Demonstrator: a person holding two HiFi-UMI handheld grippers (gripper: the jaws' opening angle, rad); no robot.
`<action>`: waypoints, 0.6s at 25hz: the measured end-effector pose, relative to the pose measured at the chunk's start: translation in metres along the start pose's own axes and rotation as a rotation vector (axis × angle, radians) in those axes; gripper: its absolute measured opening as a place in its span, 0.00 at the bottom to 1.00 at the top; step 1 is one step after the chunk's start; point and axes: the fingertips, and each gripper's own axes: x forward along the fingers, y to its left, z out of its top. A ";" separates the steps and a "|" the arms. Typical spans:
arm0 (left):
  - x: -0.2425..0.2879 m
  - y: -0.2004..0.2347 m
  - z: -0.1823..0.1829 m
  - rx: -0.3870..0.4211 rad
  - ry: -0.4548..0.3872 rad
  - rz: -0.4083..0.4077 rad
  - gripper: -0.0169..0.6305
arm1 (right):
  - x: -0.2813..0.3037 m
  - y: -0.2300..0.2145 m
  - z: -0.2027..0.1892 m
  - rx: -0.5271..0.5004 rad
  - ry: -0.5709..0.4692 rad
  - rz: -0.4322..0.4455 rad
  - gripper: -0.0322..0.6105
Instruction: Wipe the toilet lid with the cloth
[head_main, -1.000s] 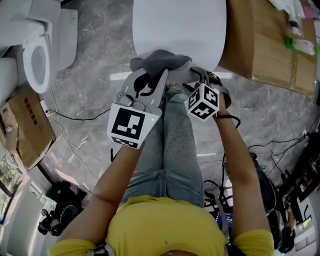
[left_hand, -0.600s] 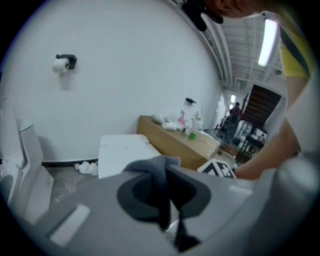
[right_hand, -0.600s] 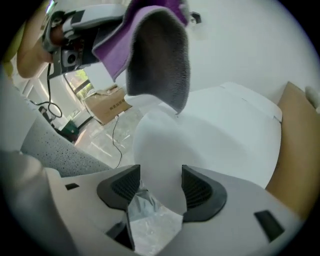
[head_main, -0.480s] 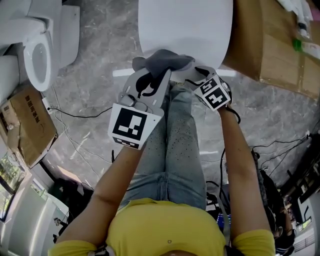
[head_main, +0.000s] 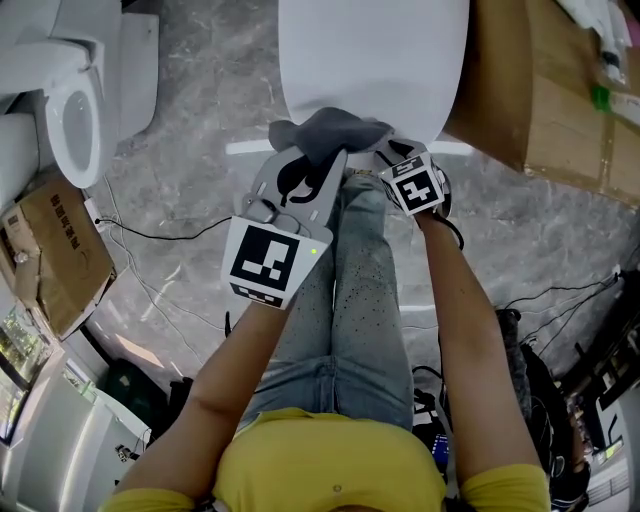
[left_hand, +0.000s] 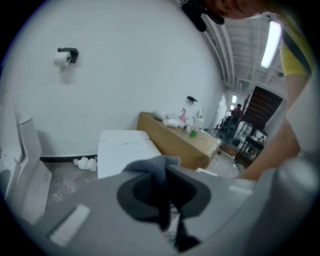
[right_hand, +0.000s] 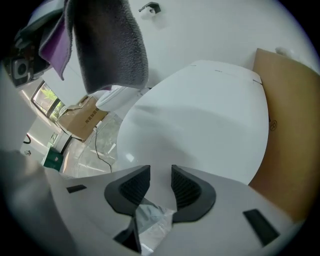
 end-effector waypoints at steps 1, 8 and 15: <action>0.002 0.001 0.000 -0.001 0.001 0.000 0.05 | 0.002 -0.002 -0.001 0.014 0.001 -0.001 0.26; 0.010 0.003 -0.003 -0.007 0.011 0.006 0.05 | 0.012 -0.010 -0.005 0.031 0.017 -0.019 0.21; 0.019 -0.002 -0.006 -0.001 0.020 -0.006 0.05 | 0.014 -0.020 -0.005 0.058 0.012 -0.035 0.10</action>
